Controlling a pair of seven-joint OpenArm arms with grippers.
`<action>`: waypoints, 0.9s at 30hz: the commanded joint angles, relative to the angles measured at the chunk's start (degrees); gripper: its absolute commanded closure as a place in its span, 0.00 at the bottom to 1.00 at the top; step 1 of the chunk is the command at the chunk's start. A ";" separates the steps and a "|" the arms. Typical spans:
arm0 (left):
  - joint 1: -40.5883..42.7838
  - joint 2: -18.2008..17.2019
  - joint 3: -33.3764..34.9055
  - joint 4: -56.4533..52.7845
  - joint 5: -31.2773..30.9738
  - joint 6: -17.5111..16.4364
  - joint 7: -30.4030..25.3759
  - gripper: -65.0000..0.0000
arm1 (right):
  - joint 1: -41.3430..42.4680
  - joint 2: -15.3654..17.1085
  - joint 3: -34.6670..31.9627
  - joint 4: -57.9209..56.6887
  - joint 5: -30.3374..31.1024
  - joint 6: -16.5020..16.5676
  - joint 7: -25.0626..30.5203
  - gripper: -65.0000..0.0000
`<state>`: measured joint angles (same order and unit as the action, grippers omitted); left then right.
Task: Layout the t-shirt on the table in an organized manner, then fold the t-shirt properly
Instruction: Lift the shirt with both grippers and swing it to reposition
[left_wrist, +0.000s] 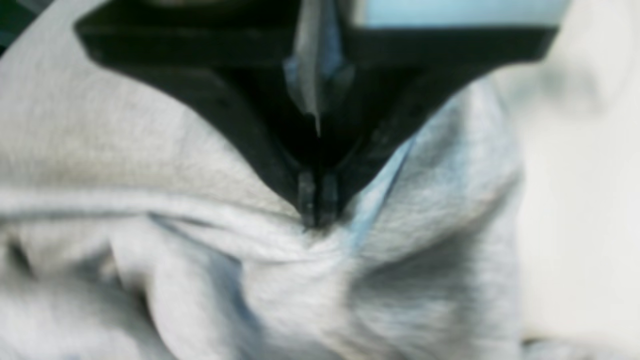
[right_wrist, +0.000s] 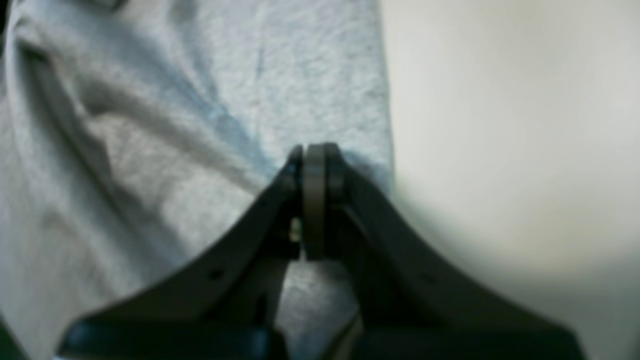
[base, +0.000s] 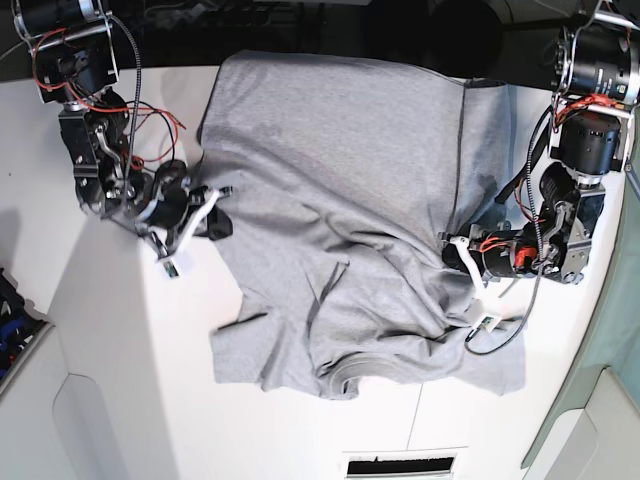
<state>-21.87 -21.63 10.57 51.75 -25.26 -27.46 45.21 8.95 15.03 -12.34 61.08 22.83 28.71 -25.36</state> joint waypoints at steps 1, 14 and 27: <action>-2.51 0.13 0.02 -0.72 2.36 1.29 0.46 1.00 | -3.23 0.04 -0.37 2.38 -1.33 0.66 -4.17 1.00; -10.01 1.66 0.02 2.91 -4.63 -1.95 5.73 1.00 | -9.97 -8.55 11.78 26.16 -3.74 -0.94 -1.25 1.00; 5.22 -8.74 0.02 20.57 -17.40 -3.89 13.66 0.96 | 19.58 -9.66 11.26 -3.50 -15.50 -6.32 2.84 1.00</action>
<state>-15.29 -29.52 10.96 71.33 -41.89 -31.05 59.48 27.62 5.08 -1.26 56.55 7.09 22.11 -23.31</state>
